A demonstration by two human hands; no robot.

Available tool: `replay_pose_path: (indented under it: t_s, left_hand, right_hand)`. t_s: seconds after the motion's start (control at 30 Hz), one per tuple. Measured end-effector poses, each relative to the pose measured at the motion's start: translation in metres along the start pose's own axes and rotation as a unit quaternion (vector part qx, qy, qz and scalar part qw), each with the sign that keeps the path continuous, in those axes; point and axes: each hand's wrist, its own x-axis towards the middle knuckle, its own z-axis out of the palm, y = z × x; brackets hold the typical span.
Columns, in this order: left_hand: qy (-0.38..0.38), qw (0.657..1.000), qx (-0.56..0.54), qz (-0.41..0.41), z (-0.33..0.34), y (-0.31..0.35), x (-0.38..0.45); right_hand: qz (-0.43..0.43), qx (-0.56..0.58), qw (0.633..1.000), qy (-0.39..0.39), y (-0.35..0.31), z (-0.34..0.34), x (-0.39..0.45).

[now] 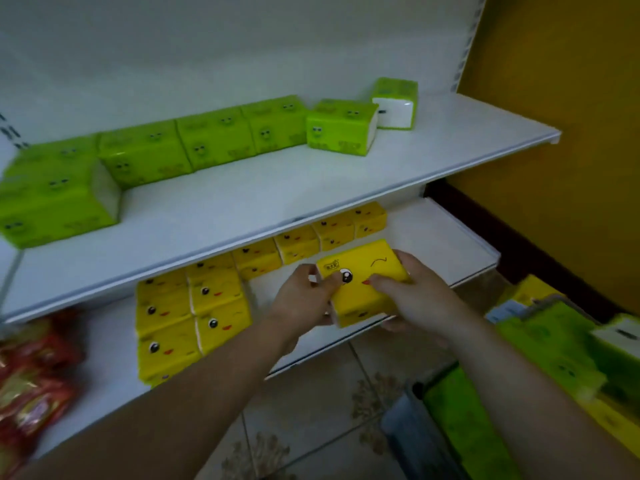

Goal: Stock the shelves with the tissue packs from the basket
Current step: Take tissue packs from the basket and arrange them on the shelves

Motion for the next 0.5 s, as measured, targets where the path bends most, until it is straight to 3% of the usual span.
replay_pose_path:
  t_s: [0.1, 0.17, 0.2, 0.27, 0.33, 0.4, 0.5]
  left_hand:
    - [0.064, 0.996, 0.054, 0.011, -0.053, -0.028, 0.023]
    - [0.124, 0.974, 0.186, 0.039, -0.092, -0.047, 0.036]
    - [0.142, 0.941, 0.301, 0.056, -0.112, -0.059, 0.043]
    - [0.138, 0.841, 0.516, 0.086, -0.146, -0.081, 0.055]
    - [0.098, 0.763, 0.636, 0.064, -0.166, -0.099, 0.066]
    - [0.066, 0.72, 0.69, 0.023, -0.177, -0.116, 0.078]
    - [0.033, 0.696, 0.717, -0.004, -0.187, -0.139, 0.091]
  right_hand:
    - [-0.02, 0.003, 1.0, 0.002, 0.012, 0.058, 0.049]
    - [-0.024, -0.019, 0.999, 0.018, 0.026, 0.095, 0.081]
    - [-0.019, -0.03, 0.999, 0.026, 0.034, 0.112, 0.096]
    - [-0.012, -0.056, 0.998, 0.041, 0.051, 0.143, 0.124]
    - [-0.013, -0.093, 0.993, 0.067, 0.065, 0.168, 0.148]
    - [-0.001, -0.109, 0.99, 0.085, 0.081, 0.19, 0.172]
    - [0.02, -0.137, 0.987, 0.083, 0.104, 0.22, 0.198]
